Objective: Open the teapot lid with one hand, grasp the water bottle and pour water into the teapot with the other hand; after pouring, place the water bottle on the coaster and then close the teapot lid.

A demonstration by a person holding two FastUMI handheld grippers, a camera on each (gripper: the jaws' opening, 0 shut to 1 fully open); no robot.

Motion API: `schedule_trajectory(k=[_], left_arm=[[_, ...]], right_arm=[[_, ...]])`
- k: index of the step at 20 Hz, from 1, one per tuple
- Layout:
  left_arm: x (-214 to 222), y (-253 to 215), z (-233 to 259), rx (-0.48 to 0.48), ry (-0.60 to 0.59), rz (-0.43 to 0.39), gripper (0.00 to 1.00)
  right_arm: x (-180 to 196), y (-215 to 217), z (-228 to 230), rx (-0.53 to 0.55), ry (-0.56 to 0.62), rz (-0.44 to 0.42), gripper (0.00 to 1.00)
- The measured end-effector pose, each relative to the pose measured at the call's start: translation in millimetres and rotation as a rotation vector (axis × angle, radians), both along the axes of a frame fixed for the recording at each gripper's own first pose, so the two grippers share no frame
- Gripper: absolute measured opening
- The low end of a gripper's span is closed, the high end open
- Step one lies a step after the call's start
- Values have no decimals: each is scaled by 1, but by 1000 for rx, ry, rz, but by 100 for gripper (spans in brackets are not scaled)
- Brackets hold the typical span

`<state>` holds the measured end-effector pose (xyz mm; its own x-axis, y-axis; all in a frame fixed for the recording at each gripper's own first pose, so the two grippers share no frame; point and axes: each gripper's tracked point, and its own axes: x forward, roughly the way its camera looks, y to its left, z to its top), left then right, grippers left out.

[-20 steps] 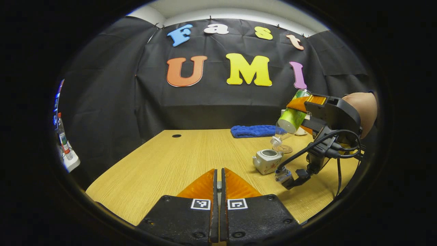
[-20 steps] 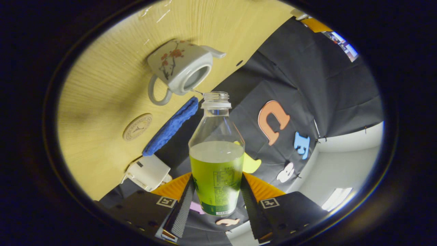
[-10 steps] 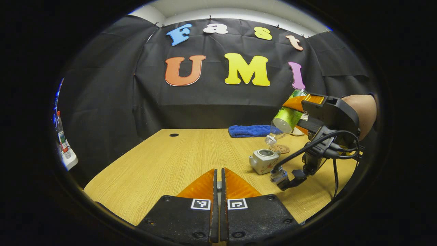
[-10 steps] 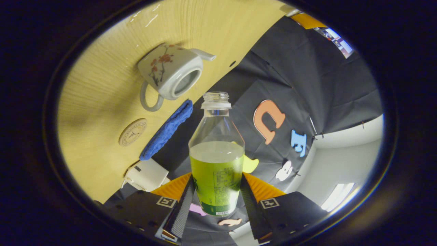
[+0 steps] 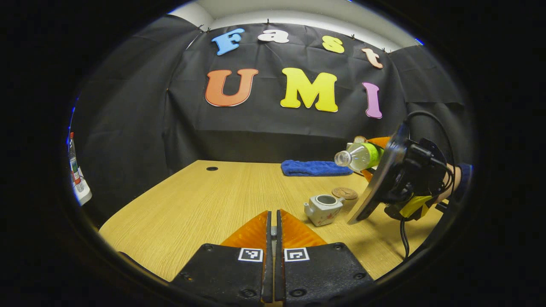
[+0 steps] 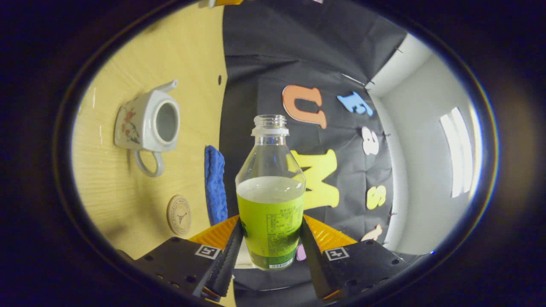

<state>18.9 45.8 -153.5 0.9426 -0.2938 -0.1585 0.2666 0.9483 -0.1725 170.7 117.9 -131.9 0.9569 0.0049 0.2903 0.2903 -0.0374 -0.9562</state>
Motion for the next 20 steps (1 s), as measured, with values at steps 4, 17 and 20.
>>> schedule_trajectory(k=[4,17,20], left_arm=[[6,-8,7,22,14,4,4],[27,-23,71,55,-28,64,4],[31,-30,79,54,-28,72,4]], right_arm=[[-1,-14,-7,354,26,70,76],[52,-39,-8,1450,325,184,75],[70,-41,-11,1536,347,169,74]])
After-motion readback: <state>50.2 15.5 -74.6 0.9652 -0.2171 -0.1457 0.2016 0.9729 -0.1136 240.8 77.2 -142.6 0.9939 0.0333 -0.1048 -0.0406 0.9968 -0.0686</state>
